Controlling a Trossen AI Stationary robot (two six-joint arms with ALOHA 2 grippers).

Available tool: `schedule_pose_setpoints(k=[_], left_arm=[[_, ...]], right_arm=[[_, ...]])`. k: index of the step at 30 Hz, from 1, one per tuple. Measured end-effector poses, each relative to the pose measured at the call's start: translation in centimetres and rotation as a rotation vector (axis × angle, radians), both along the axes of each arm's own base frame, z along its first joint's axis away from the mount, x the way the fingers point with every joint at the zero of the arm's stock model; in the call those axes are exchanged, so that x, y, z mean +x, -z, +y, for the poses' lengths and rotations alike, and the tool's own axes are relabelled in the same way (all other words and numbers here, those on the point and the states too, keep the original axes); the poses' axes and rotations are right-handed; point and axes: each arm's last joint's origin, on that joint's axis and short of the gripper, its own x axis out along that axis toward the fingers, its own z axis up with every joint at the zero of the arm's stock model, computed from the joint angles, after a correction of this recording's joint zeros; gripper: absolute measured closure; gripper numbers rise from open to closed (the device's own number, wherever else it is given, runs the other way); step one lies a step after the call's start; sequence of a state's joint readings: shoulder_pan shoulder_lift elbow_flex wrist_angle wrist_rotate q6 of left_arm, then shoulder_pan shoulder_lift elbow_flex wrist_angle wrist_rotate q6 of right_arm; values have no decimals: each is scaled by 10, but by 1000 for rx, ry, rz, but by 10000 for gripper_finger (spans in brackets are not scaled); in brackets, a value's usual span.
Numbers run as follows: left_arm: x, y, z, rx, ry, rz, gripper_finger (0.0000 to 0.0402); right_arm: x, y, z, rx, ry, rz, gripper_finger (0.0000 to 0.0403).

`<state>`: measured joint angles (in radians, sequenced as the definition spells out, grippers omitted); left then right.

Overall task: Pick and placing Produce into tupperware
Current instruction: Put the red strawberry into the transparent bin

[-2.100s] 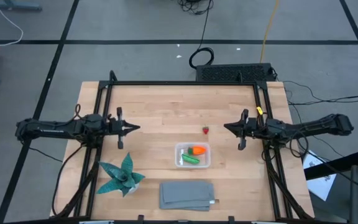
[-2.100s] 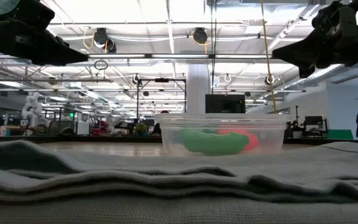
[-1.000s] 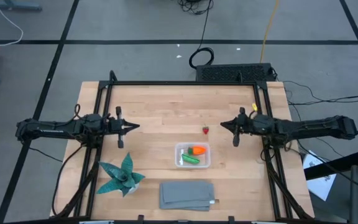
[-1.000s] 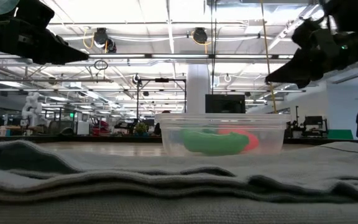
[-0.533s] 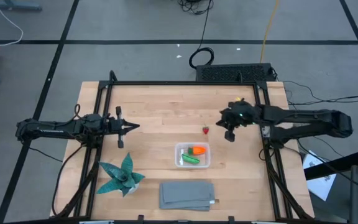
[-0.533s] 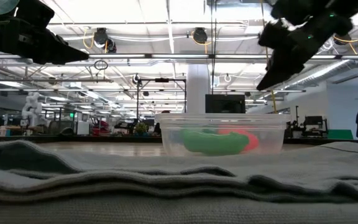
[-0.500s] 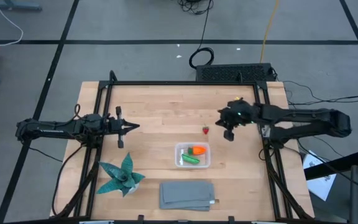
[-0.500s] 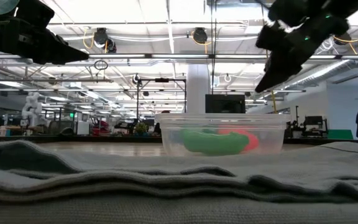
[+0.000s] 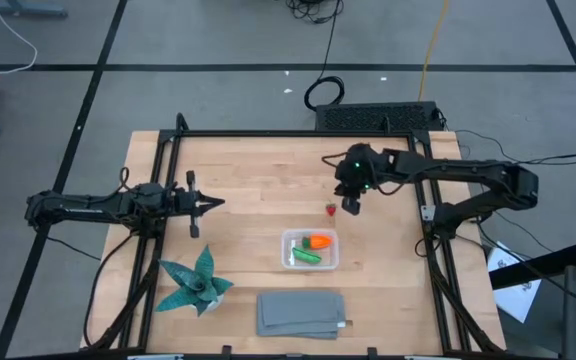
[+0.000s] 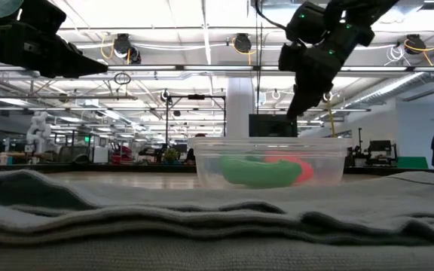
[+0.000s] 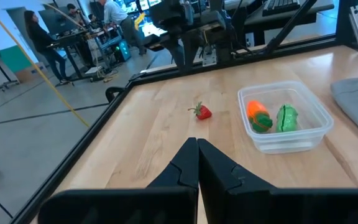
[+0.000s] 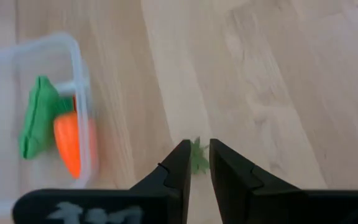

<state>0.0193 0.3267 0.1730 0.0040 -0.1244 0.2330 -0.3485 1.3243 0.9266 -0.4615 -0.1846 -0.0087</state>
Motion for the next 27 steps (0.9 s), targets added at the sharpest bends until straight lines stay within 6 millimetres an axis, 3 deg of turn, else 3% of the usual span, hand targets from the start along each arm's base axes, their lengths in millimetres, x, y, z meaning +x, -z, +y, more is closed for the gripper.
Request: schedule_pose_setpoints(k=[7, 21, 27], left_arm=[[0, 0, 0, -4, -1, 2, 401], [0, 0, 0, -10, -1, 2, 401], [0, 0, 0, -9, -1, 2, 401]], right_arm=[[1, -2, 0, 106, 128, 7, 339], [1, 12, 0, 189, 214, 112, 217], [4, 10, 1, 207, 237, 82, 200]])
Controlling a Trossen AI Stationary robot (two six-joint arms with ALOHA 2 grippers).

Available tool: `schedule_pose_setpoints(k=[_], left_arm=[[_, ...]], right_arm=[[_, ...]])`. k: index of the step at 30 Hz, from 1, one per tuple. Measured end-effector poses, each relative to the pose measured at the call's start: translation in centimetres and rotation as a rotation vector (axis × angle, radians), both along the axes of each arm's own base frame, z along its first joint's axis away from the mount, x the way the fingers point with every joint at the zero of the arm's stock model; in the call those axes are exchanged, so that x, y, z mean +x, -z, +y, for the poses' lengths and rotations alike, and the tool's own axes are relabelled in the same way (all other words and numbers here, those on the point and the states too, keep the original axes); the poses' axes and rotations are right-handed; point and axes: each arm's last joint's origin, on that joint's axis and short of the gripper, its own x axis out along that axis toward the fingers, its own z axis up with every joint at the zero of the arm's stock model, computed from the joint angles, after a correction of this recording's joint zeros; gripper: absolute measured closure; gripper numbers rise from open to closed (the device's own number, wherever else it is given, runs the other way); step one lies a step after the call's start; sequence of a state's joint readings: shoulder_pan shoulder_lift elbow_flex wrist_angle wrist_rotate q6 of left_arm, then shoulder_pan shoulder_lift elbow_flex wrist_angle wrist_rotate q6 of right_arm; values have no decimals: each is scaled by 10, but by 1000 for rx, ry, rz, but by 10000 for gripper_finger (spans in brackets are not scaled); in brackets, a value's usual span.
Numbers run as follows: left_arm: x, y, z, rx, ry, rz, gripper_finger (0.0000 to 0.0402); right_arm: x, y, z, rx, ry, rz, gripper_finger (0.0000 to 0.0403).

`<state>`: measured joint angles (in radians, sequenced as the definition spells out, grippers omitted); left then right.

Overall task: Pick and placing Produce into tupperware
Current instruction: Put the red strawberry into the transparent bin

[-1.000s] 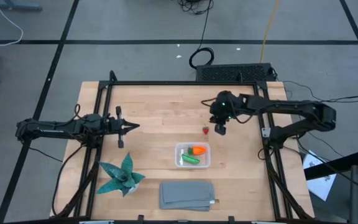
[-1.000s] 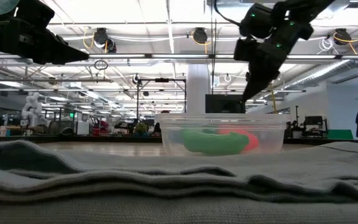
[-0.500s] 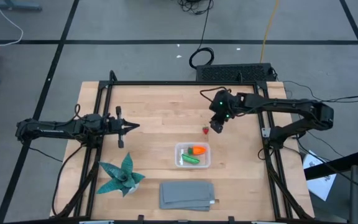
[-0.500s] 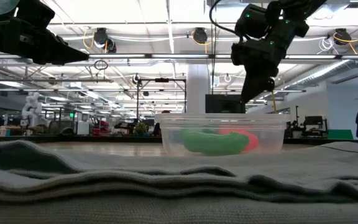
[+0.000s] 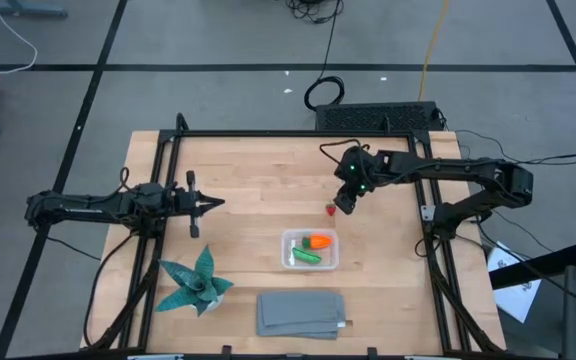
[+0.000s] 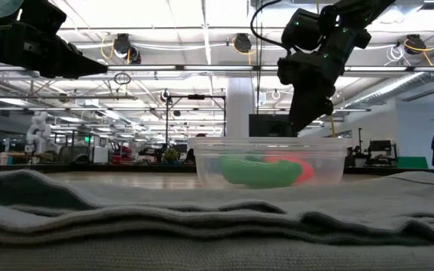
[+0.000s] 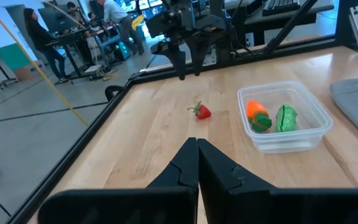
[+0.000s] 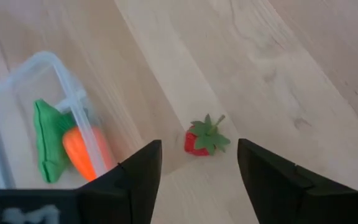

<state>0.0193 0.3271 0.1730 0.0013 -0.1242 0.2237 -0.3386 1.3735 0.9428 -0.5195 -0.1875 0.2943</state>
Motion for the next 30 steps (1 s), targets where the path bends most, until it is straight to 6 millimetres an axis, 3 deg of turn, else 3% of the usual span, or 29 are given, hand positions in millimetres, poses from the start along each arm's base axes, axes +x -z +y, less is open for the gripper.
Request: schedule_pose_setpoints(k=[7, 14, 19, 24, 30], left_arm=[[0, 0, 0, 0, 0, 0, 401], [0, 0, 0, 0, 0, 0, 401], [0, 0, 0, 0, 0, 4, 401], [0, 1, 0, 0, 0, 9, 401], [0, 3, 0, 3, 0, 28, 401]], right_arm=[[0, 0, -1, 53, 161, 10, 182], [3, 10, -2, 89, 228, 53, 108], [10, 29, -3, 119, 238, 126, 71], [16, 45, -5, 157, 245, 176, 62], [23, 49, -7, 161, 265, 135, 62]])
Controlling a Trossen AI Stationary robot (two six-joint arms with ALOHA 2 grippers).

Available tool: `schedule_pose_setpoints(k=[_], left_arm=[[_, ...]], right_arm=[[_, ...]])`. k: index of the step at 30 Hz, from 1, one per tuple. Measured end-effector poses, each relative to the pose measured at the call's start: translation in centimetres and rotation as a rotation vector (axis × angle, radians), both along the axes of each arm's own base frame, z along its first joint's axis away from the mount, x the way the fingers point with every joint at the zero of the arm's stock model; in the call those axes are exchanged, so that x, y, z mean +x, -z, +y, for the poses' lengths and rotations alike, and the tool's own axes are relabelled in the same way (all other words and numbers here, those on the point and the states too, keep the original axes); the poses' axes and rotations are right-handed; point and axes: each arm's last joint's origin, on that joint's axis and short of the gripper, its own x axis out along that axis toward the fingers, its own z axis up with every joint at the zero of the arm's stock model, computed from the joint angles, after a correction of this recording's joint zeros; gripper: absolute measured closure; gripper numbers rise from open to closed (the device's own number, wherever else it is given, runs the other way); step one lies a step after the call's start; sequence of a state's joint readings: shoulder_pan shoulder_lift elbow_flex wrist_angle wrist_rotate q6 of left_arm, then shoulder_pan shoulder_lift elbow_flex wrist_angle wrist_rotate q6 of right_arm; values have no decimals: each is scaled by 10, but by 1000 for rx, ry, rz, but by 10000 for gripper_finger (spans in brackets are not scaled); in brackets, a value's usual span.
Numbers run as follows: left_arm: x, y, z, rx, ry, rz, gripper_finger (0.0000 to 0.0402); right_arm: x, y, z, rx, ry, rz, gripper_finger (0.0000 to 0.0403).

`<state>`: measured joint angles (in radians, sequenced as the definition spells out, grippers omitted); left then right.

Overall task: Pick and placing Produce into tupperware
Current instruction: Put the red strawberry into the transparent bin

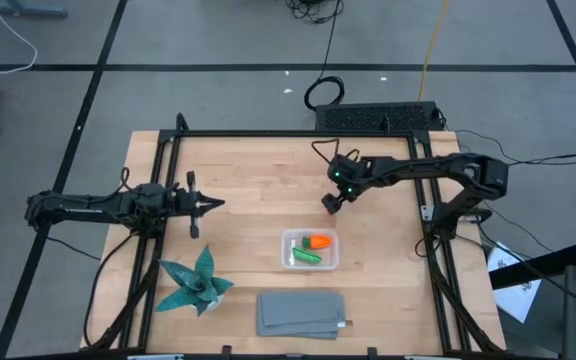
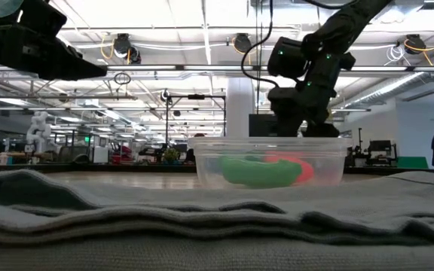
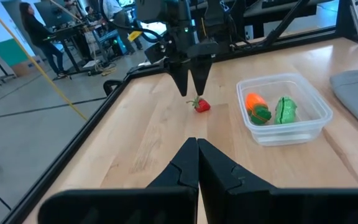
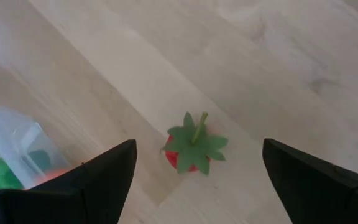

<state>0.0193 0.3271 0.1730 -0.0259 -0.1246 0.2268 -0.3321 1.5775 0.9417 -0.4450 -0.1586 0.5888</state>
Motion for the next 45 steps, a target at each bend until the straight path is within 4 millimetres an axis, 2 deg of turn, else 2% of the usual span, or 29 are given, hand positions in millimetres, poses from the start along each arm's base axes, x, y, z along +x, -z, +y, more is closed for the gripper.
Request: schedule_pose_setpoints(k=[15, 26, 45], left_arm=[[0, 0, 0, 6, -7, 2, 401], [0, 0, 0, 6, -7, 2, 401], [0, 0, 0, 6, -7, 2, 401]], right_arm=[[10, 26, 6, 46, -47, 66, 62], [13, 27, 4, 1, -49, 36, 65], [11, 28, 4, -25, -65, 67, 164]])
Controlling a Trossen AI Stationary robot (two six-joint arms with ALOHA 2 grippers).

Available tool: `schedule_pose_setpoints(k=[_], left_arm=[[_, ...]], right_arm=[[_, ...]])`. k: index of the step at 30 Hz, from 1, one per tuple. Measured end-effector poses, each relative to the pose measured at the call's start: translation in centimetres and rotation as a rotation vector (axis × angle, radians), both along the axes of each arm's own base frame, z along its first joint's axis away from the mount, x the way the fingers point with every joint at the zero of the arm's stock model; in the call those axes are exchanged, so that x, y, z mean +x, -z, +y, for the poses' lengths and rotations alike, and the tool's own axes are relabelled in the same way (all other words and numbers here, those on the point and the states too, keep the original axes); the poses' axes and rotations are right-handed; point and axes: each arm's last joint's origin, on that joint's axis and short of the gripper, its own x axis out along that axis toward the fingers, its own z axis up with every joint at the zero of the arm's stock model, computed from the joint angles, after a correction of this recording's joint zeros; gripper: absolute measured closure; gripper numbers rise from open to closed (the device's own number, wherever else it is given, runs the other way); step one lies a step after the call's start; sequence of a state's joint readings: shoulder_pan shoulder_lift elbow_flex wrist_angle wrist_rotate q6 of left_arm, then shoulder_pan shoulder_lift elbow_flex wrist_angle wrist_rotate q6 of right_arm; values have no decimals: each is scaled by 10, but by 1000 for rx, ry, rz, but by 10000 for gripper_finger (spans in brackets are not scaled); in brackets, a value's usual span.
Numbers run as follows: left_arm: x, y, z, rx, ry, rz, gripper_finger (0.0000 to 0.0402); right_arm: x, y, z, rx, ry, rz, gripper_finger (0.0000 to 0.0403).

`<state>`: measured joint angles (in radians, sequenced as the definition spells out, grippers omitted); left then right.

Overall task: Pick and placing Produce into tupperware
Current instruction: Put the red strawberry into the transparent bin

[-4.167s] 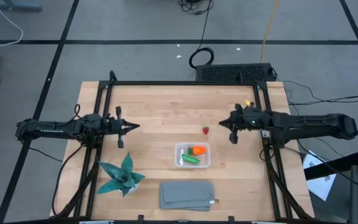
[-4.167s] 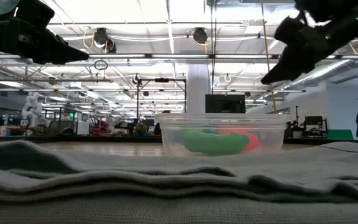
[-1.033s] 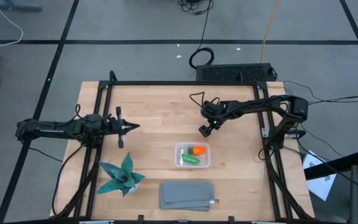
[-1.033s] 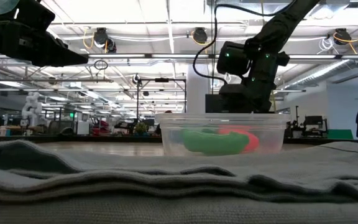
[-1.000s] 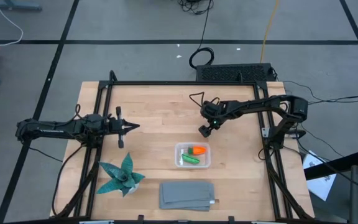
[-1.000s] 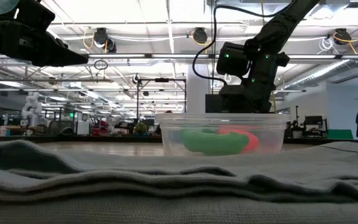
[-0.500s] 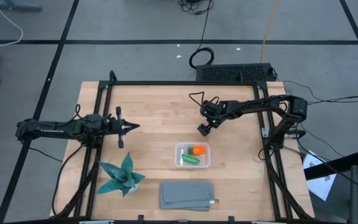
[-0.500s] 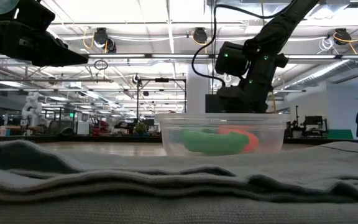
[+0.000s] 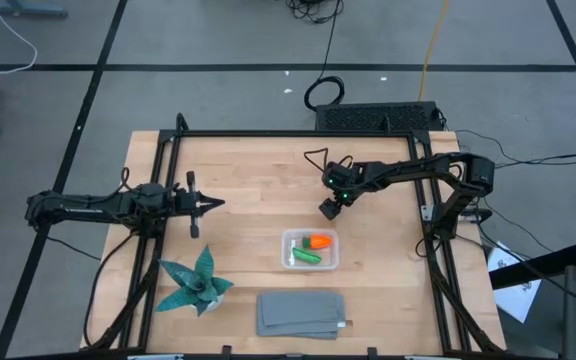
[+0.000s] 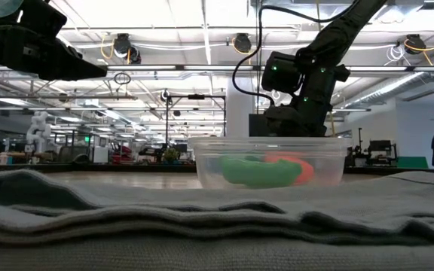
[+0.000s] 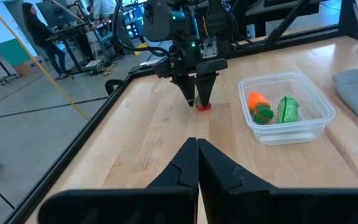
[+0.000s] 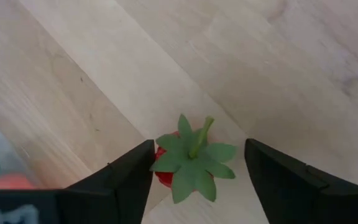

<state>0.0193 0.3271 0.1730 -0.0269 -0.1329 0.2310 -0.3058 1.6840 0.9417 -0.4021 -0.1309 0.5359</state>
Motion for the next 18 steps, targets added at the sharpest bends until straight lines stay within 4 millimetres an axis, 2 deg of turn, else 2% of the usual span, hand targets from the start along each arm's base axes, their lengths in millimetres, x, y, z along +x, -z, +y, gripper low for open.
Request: schedule_pose_setpoints(k=[9, 18], left_arm=[[0, 0, 0, -2, 0, -1, 401], [0, 0, 0, -3, -1, -1, 401]], right_arm=[[0, -2, 0, -8, -18, -6, 216], [1, -2, 1, 4, -59, -26, 250]])
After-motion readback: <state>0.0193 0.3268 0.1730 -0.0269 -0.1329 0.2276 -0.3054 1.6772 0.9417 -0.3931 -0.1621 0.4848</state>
